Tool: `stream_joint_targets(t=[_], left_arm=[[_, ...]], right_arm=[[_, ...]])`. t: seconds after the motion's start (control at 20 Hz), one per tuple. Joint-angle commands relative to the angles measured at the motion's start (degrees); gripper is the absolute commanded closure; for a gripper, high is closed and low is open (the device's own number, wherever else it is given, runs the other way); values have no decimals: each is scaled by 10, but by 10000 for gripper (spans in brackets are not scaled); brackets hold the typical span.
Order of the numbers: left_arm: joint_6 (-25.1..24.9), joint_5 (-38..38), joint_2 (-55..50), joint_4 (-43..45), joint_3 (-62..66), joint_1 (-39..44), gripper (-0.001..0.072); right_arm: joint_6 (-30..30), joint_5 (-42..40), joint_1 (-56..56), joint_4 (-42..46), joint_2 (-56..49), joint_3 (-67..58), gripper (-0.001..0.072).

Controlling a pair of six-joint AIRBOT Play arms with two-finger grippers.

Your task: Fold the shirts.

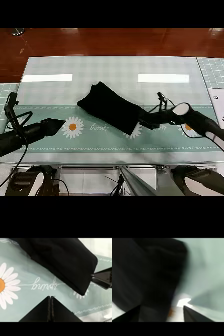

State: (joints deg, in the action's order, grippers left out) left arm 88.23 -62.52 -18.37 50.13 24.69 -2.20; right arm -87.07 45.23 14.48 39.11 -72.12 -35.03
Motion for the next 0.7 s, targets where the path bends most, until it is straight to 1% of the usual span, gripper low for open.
stream_joint_targets(t=[0.0,0.05,0.1,0.2,0.25,0.4,0.5,0.65], left_arm=[[0,0,0,-2,-4,0,687],[0,-1,0,-2,-4,0,687],[0,-1,0,-2,-4,0,687],[0,-1,0,-2,-4,0,686],[-1,0,0,-2,-4,0,687],[0,0,0,-2,-4,0,687],[0,0,0,-2,-4,0,687],[-1,0,0,-2,-4,0,686]], right_arm=[[38,26,44,-49,-116,-82,260],[50,38,52,-46,-136,-110,473],[82,53,54,-47,-145,-142,682],[92,86,53,-29,-143,-221,683],[86,110,53,2,-140,-282,683],[21,197,54,136,-138,-494,683],[-20,251,47,211,-138,-608,683],[-35,349,8,262,-137,-743,683]])
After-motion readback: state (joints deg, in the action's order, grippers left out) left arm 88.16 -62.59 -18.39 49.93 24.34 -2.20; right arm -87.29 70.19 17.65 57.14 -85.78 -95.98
